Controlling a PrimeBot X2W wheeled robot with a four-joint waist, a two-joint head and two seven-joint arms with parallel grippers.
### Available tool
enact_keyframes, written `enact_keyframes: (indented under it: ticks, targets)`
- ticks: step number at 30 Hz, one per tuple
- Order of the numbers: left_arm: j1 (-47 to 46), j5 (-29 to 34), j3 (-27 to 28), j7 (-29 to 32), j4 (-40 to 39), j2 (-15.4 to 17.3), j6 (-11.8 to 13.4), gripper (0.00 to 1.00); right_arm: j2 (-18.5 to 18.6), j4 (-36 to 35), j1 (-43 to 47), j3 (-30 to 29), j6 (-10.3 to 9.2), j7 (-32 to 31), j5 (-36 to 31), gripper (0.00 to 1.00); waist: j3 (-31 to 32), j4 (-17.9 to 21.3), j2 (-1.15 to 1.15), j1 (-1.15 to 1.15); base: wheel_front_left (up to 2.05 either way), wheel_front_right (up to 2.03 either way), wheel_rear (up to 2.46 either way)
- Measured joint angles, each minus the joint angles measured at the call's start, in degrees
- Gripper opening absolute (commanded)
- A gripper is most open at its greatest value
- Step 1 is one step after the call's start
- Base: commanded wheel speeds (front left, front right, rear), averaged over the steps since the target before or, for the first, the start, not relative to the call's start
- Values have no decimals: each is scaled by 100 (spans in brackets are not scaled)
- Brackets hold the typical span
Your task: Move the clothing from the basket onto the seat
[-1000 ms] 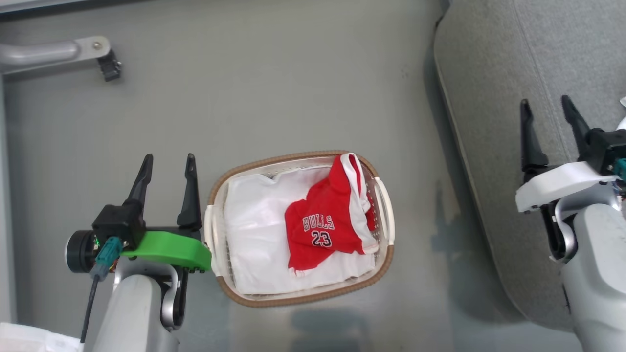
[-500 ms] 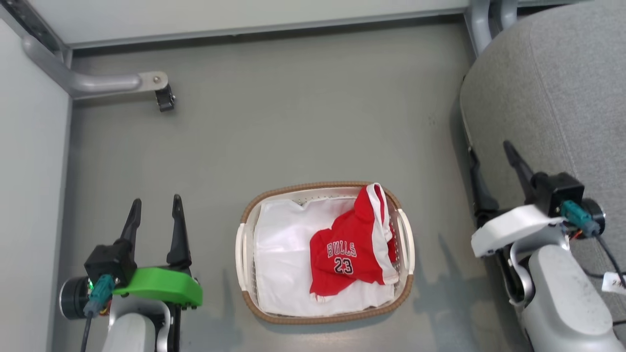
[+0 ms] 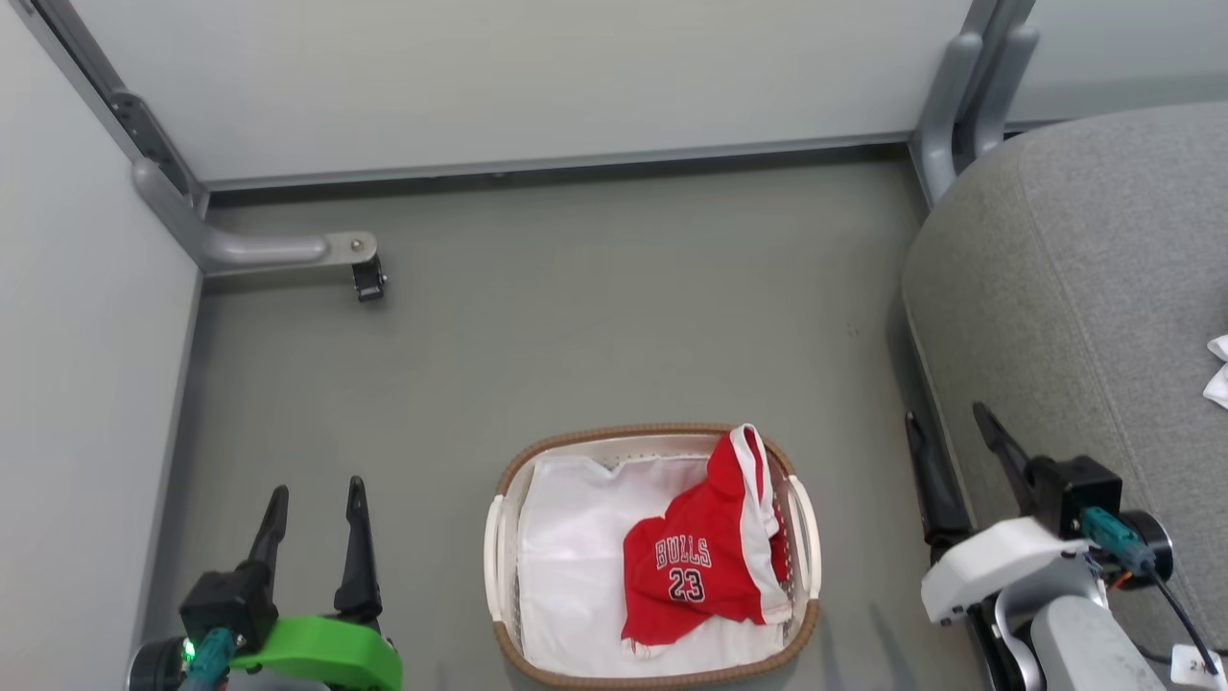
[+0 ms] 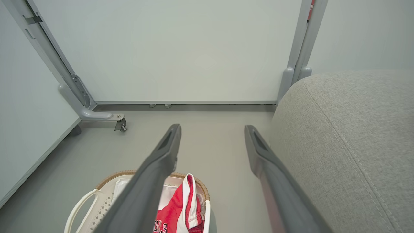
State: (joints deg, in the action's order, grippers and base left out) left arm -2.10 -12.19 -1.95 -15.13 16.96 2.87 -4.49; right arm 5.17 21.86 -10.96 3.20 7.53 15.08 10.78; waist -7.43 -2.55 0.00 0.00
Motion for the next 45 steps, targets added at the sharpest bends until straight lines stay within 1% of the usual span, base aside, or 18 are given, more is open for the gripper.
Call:
enact_keyframes:
  ticks: [6,13,21,31,35,45]
  targets:
    - [314,-4,-15,0,-120,0,-25,100,-57,-64,446,-48,0,0,4,100,319,-36,0,0,0,0,0]
    - [636,-36,-67,0,-159,0,-55,100,-94,-86,714,-43,0,0,0,100,583,-43,0,0,0,0,0]
    - [649,-100,-230,0,-88,0,-82,100,-94,-157,699,-5,0,0,0,100,531,16,0,0,0,0,0]
    - [153,-193,-665,0,104,-1,-103,100,-77,-559,182,123,0,0,9,100,-20,160,0,0,0,0,0]
    - [-242,-199,-899,0,180,-1,-134,100,-75,-810,-106,134,0,0,30,100,-350,224,0,0,0,0,0]
    - [-1268,-211,-1519,0,717,-9,-214,100,-97,-1241,-777,180,0,0,90,100,-1361,460,0,0,0,0,0]
